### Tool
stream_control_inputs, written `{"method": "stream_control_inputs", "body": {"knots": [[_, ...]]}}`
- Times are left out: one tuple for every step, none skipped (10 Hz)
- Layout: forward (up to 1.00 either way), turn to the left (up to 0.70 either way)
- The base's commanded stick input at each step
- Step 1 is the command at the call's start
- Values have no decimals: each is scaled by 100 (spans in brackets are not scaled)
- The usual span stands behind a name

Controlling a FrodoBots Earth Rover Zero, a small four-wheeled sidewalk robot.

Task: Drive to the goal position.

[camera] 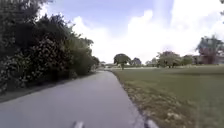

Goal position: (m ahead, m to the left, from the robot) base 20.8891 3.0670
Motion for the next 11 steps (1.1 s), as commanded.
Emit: {"method": "stream_control_inputs", "body": {"knots": [[85,0],[85,0],[85,0],[85,0],[85,0],[85,0],[85,17],[85,34],[85,25],[85,7],[85,0]]}}
